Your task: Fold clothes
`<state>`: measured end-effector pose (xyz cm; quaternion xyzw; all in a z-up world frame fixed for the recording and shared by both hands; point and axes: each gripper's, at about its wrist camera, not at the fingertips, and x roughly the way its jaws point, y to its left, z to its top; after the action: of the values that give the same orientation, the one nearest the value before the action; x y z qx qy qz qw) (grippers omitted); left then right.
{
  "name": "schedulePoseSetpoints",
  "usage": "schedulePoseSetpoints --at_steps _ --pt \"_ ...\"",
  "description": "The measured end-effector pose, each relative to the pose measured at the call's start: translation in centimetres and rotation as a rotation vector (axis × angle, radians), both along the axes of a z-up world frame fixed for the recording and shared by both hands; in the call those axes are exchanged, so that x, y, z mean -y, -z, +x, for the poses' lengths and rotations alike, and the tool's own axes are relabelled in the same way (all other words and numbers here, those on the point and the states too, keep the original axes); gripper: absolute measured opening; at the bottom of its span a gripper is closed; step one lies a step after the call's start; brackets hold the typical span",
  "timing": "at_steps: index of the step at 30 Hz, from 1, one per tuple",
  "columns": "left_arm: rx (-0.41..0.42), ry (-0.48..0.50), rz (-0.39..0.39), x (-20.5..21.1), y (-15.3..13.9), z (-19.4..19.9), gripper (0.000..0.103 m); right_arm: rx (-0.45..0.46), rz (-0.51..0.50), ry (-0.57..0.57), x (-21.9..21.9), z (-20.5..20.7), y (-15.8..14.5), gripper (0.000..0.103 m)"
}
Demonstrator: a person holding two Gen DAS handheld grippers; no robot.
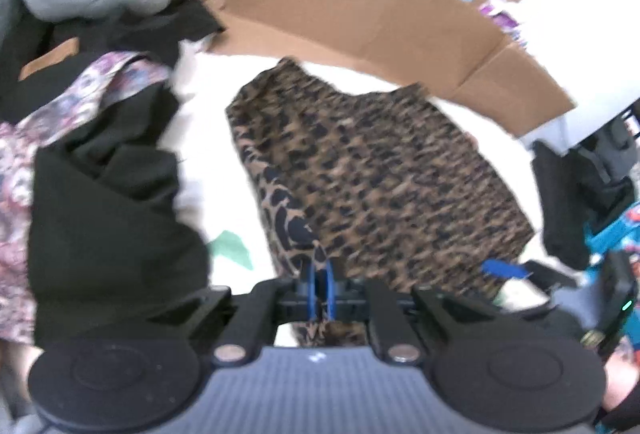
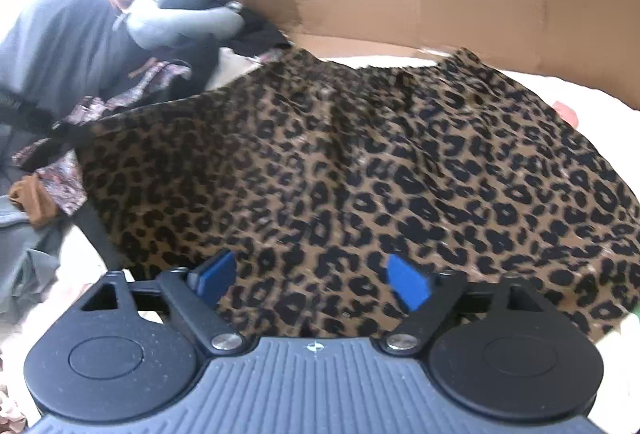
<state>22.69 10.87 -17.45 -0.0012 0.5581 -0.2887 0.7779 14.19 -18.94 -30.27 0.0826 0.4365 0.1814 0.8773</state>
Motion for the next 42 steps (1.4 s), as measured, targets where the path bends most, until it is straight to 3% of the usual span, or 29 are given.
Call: schedulePoseSetpoints --at_steps 9,16,24,26,30,37,42 --pt "-0.017 0.06 -0.046 4.4 0.0 -0.2 0.006 0.087 0.031 -0.122 -3.5 -0.6 -2.6 0.087" --pt "-0.049 0.069 -0.074 6.9 0.2 -0.1 0.006 0.119 0.086 -0.141 -4.9 0.3 -4.1 0.056" --pt "-0.096 0.097 -0.134 9.8 0.2 -0.8 0.006 0.163 0.093 -0.125 -5.2 1.2 -5.1 0.056" --pt "-0.103 0.097 -0.155 10.5 0.1 -0.9 0.006 0.186 0.087 -0.123 -4.9 1.4 -5.1 0.048" --pt "-0.105 0.095 -0.169 12.0 0.3 -1.0 0.006 0.197 0.085 -0.089 -3.4 1.7 -4.6 0.04" --pt "-0.103 0.112 -0.186 14.7 0.8 -1.5 0.007 0.192 0.074 -0.026 -0.9 2.3 -3.2 0.001" --pt "-0.043 0.085 -0.212 15.3 -0.2 -2.0 0.013 0.196 0.055 0.01 1.3 2.4 -3.0 0.0"
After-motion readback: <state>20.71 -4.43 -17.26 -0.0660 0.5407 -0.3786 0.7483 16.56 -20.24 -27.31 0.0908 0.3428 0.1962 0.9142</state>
